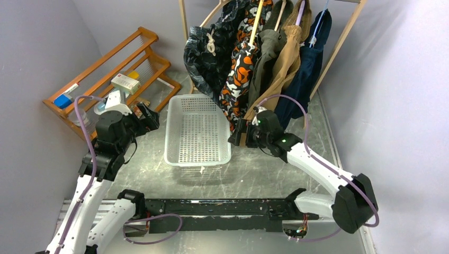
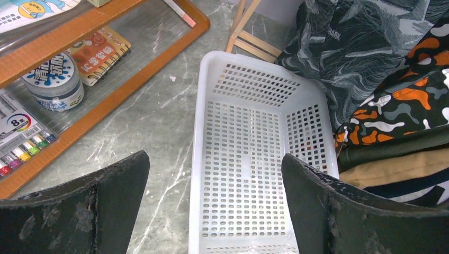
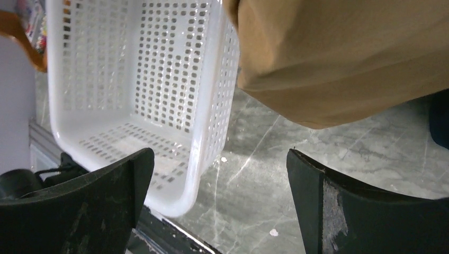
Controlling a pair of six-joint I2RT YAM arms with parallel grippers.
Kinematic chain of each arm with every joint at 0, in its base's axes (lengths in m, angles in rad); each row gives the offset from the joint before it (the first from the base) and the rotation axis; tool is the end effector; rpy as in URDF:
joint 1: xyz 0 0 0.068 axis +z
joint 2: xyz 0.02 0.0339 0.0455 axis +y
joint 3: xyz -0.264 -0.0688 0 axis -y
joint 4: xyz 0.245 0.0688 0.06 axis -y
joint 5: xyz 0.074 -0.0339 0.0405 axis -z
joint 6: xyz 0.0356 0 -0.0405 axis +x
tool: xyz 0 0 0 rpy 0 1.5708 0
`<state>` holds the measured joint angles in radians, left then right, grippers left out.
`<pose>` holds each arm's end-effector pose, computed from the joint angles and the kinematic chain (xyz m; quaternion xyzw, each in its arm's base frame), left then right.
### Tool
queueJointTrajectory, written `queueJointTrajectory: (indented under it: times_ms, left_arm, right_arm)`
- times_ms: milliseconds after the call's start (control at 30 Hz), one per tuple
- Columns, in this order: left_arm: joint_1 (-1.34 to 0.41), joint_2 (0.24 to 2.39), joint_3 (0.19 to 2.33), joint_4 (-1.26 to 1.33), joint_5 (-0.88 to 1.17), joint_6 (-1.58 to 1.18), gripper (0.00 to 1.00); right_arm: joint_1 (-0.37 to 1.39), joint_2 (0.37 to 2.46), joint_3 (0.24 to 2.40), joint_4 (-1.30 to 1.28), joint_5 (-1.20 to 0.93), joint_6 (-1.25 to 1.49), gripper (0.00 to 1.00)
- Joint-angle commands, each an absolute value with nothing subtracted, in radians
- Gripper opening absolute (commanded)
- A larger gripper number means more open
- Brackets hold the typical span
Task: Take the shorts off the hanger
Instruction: Move the basket to the center of the board.
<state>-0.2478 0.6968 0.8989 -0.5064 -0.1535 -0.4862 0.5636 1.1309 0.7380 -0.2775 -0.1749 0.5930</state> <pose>0.1464 -0.0314 0.3582 -0.1406 0.7926 -0.1540 0.5729 0.2015 0.1347 0.2462 -0.0248 0.8974 0.3028 0.3200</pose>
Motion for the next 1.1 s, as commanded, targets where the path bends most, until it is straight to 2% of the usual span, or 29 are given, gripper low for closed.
queueJointTrajectory:
  times_ms: [0,167,400,567,800,1067]
  left_arm:
    - [-0.253,0.680,0.889,-0.506,-0.120,-0.486,0.99]
    - [-0.252,0.668,0.889,-0.532,-0.136,-0.489,0.99]
    - [-0.252,0.652,0.891,-0.563,-0.161,-0.484,0.99]
    - [-0.253,0.647,0.907,-0.598,-0.209,-0.479,0.99]
    - [-0.252,0.652,0.885,-0.595,-0.216,-0.487,0.99]
    - [-0.253,0.699,0.903,-0.643,-0.267,-0.518,0.99]
  right_arm:
    - [0.620,1.221,0.791,-0.203,-0.078,0.649,0.99]
    - [0.720,1.352,0.858,-0.126,-0.058,0.671,0.98]
    - [0.888,1.575,1.062,-0.151,0.012,0.649,0.94]
    - [1.010,1.650,1.171,-0.202,0.083,0.587,0.95]
    - [0.999,1.632,1.147,-0.157,0.126,0.596,1.00]
    - [0.982,1.831,1.301,-0.124,0.060,0.671,0.99]
